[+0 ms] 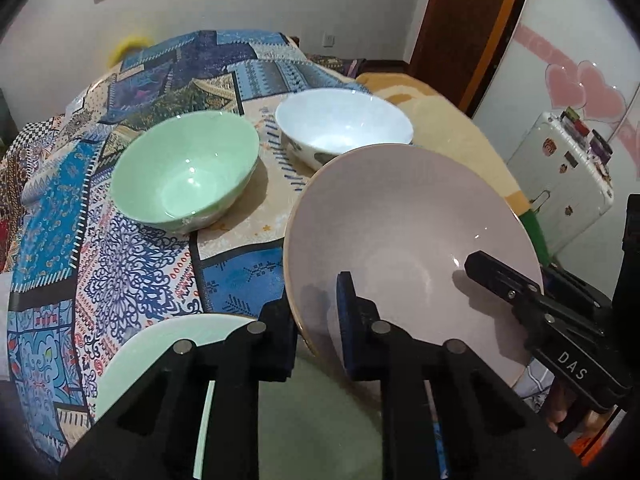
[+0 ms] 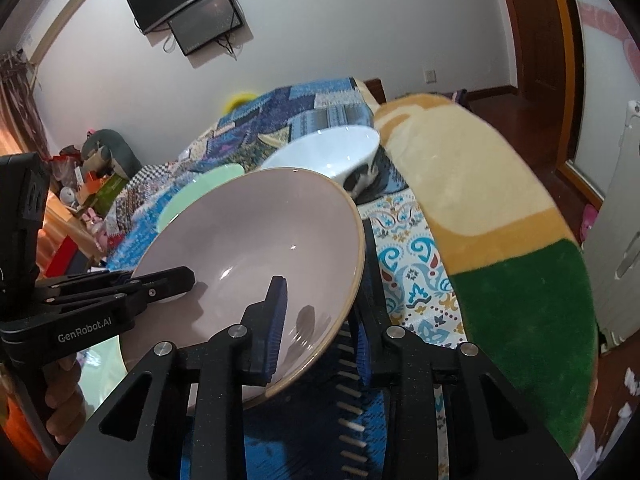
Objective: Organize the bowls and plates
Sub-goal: 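Carry the pinkish-beige bowl with the left gripper over the right gripper's plate stack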
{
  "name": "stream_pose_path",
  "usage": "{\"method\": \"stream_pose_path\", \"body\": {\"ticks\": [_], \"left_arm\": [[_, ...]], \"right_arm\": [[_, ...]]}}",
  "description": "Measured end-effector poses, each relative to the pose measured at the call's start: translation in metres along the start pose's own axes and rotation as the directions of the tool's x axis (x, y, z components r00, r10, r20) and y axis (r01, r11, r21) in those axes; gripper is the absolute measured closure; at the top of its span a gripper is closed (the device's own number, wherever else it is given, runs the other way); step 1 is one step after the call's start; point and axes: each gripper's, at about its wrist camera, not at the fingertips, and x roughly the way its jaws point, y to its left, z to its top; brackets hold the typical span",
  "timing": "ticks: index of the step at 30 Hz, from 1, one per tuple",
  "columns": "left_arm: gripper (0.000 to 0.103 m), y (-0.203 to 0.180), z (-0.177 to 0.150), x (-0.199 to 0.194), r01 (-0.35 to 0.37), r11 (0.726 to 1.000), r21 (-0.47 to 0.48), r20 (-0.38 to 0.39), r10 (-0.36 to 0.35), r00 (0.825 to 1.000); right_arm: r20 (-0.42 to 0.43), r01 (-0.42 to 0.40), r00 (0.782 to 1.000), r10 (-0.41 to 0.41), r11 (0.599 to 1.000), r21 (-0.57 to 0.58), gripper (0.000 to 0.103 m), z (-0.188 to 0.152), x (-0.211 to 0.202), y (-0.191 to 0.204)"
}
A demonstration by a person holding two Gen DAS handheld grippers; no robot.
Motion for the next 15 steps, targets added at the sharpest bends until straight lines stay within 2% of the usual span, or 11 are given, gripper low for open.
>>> {"method": "stream_pose_path", "body": {"ticks": [15], "left_arm": [[0.086,0.016,-0.015,-0.073,0.018,0.999,-0.049,0.112,-0.012,0.994]], "right_arm": [[0.075,-0.035,0.996,0.04,0.997,-0.068,0.076,0.014,-0.028,0.044]]}}
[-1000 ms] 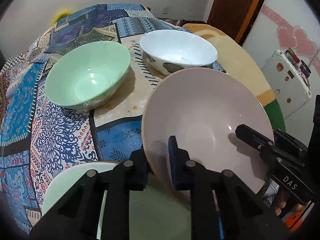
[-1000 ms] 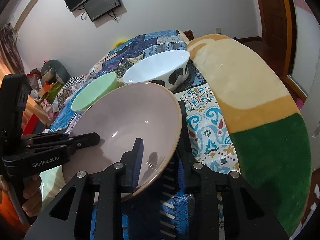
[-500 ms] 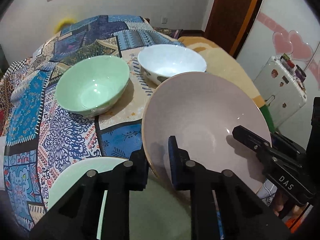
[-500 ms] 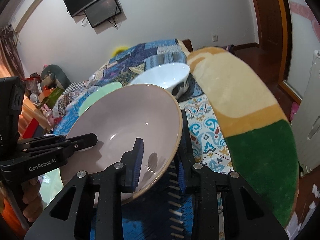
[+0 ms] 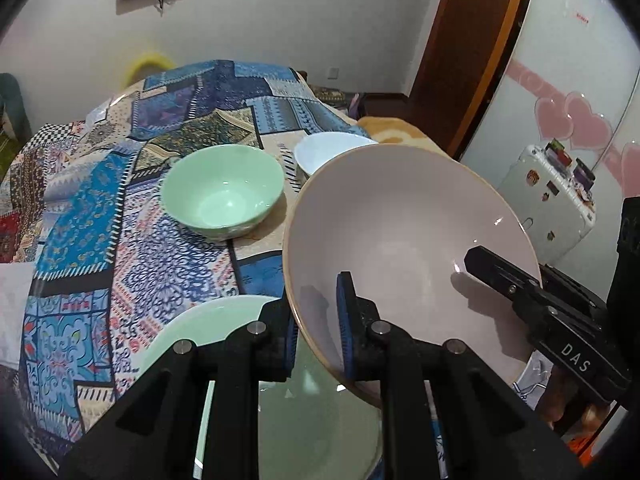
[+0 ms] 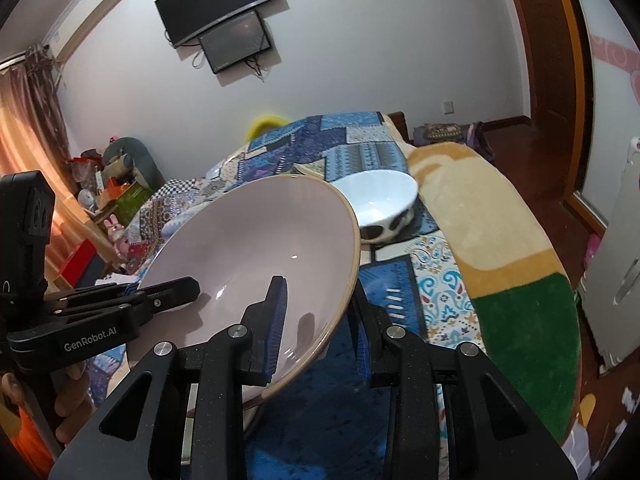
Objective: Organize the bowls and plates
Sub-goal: 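Carry the pinkish-beige bowl with the left gripper over the right gripper's plate stack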
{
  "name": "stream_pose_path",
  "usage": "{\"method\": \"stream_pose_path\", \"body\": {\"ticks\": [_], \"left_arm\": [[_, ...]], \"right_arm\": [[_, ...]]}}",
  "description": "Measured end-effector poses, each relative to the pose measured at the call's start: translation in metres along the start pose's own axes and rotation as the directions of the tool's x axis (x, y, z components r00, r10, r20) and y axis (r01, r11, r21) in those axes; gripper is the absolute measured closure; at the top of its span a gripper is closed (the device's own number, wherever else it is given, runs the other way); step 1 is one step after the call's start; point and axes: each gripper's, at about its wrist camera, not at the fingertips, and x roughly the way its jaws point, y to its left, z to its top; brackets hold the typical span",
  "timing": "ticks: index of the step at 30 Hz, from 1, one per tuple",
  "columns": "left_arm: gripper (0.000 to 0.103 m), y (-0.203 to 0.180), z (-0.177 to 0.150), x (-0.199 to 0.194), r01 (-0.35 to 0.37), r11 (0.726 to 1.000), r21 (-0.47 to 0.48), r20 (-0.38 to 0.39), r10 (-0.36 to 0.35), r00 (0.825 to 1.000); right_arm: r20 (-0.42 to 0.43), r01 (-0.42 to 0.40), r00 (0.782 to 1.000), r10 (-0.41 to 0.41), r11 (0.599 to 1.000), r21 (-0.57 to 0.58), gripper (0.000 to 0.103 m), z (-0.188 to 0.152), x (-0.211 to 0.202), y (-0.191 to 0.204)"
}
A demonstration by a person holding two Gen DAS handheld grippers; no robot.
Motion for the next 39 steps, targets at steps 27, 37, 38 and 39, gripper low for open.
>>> {"method": "stream_pose_path", "body": {"ticks": [27,37,38,39], "left_arm": [[0.086,0.121,-0.061,-0.096,-0.089,0.974,-0.21,0.102,0.112,0.988],[0.086,0.182,-0.093,-0.117,-0.142,0.939,-0.312,0.097,0.18,0.979],[0.086,0.188,-0.097,-0.119,-0.148,0.935,-0.323,0.094,0.187,0.978],[0.086,0.193,-0.1,-0.119,-0.152,0.931,-0.331,0.091,0.192,0.977]], "right_arm": [[-0.096,-0.149,0.986,0.136,0.977,-0.153,0.076,-0.017,0.043,0.122],[-0.178,-0.224,0.966,0.188,0.953,-0.207,0.076,-0.032,0.075,0.174],[-0.187,-0.229,0.964,0.191,0.95,-0.212,0.076,-0.034,0.079,0.179],[-0.199,-0.235,0.961,0.193,0.947,-0.218,0.076,-0.036,0.082,0.184]]}}
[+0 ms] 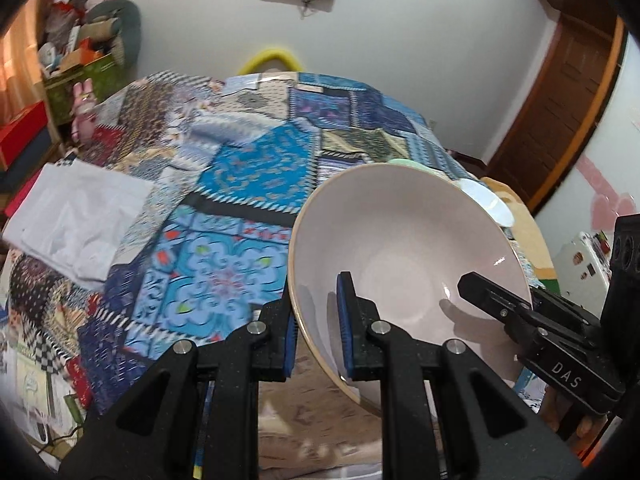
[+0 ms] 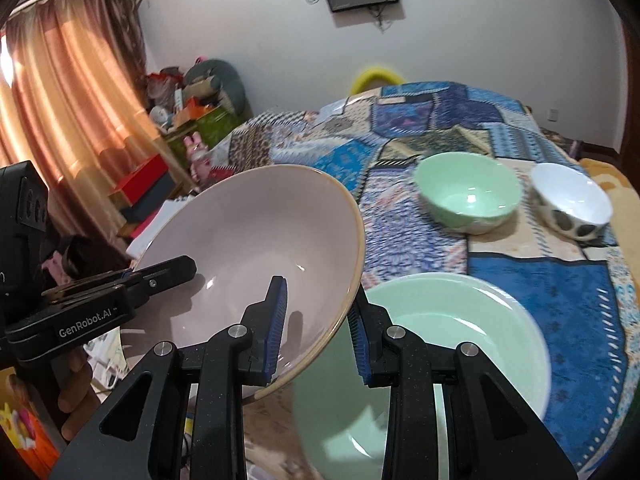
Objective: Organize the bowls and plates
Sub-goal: 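Carry the pinkish-beige bowl with the left gripper over the right gripper's plate stack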
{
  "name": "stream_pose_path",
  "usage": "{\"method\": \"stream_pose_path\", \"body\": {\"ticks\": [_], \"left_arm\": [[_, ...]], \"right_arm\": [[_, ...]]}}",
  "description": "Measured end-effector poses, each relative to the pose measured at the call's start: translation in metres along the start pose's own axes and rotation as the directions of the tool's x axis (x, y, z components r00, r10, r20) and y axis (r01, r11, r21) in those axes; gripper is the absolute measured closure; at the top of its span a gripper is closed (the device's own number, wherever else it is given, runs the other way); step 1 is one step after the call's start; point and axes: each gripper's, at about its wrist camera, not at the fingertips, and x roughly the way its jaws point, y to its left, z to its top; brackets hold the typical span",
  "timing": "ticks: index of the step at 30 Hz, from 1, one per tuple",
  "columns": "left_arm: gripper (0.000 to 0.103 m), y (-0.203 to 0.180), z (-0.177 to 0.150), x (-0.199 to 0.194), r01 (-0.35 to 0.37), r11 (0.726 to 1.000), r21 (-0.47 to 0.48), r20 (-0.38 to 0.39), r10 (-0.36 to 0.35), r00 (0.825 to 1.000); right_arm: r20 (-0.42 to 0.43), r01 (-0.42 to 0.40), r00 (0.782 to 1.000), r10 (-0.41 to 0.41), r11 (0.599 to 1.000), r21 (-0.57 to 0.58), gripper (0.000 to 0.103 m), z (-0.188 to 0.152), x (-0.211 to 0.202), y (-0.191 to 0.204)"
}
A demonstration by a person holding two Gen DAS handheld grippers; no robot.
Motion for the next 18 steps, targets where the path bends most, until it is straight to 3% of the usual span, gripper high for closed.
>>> {"method": "stream_pose_path", "body": {"ticks": [18], "left_arm": [[0.086,0.072,-0.038,0.028,-0.067,0.991,-0.119,-0.083,0.057,0.995]], "right_arm": [[-0.182,-0.032,0.983,0.02,0.997,-0.067,0.076,-0.019,0.065,0.036]]}}
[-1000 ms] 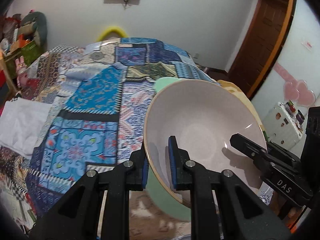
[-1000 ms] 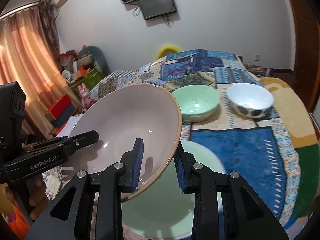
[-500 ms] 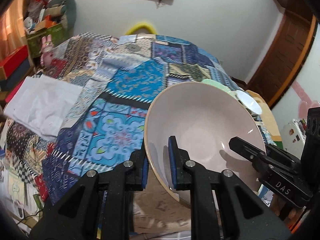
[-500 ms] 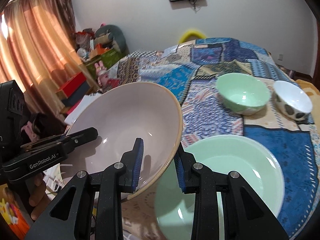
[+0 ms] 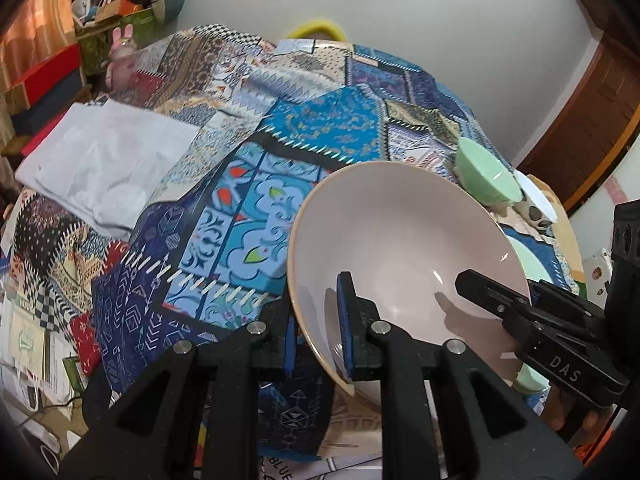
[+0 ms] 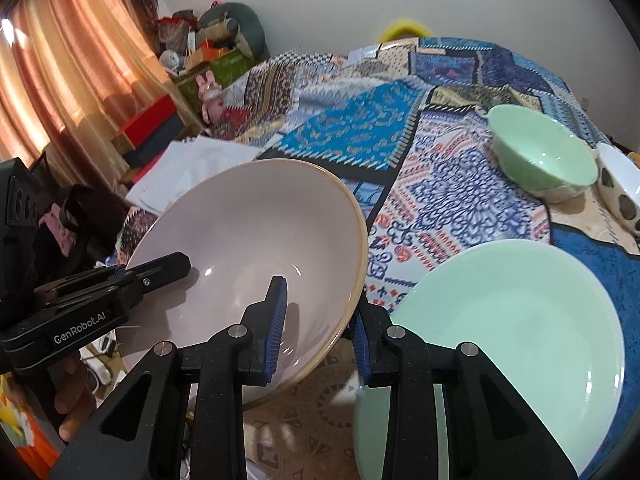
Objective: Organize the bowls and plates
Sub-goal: 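Carry the pinkish-beige bowl with the left gripper over the right gripper's plate stack, then lower the pinkish-beige bowl onto the mint plate and open the left gripper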
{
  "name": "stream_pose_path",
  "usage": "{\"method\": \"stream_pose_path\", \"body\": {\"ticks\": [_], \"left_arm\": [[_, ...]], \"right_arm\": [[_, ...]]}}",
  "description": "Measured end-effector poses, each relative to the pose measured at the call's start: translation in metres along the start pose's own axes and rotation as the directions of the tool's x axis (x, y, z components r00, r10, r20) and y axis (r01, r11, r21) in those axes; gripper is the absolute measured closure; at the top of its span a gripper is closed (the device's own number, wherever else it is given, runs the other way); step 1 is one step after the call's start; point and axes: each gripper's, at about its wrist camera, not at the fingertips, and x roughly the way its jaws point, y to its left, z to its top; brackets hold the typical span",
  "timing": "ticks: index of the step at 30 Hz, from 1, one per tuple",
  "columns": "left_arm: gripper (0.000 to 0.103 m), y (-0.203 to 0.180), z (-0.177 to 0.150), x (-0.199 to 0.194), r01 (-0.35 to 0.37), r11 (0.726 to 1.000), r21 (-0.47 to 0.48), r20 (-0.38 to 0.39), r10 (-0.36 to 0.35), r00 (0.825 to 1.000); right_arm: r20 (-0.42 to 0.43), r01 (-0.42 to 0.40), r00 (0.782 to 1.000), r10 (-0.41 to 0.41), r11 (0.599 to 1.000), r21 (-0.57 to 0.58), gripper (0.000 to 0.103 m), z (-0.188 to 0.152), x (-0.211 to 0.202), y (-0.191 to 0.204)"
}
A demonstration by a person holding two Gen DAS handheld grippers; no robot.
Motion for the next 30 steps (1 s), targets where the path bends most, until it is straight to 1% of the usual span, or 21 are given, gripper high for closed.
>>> {"method": "stream_pose_path", "body": {"ticks": [6,12,18,23,30], "left_arm": [[0.086,0.016,-0.008,0.014,-0.006,0.999,-0.039,-0.037,0.004,0.999],[0.086,0.019,-0.014,0.023,-0.009,0.999,-0.037,-0.057,0.006,0.998],[0.086,0.019,-0.016,0.024,-0.01,0.999,-0.032,-0.058,0.008,0.998],[0.086,0.017,-0.018,0.025,-0.025,1.0,-0.018,-0.056,0.024,0.998],[0.085,0.015,-0.018,0.021,-0.023,1.0,-0.019,-0.062,0.021,0.998]], "right_arm": [[-0.038,0.0,0.999,-0.001,1.0,-0.013,0.076,0.0,0.013,0.004],[-0.063,0.009,0.998,-0.01,1.0,-0.017,0.076,-0.003,0.021,0.005],[-0.069,0.006,0.998,-0.008,1.0,-0.021,0.073,-0.005,0.022,0.005],[-0.067,0.018,0.998,-0.02,0.999,-0.03,0.073,-0.007,0.021,0.005],[-0.056,0.013,0.998,-0.014,1.0,-0.016,0.073,-0.007,0.011,0.001]]}}
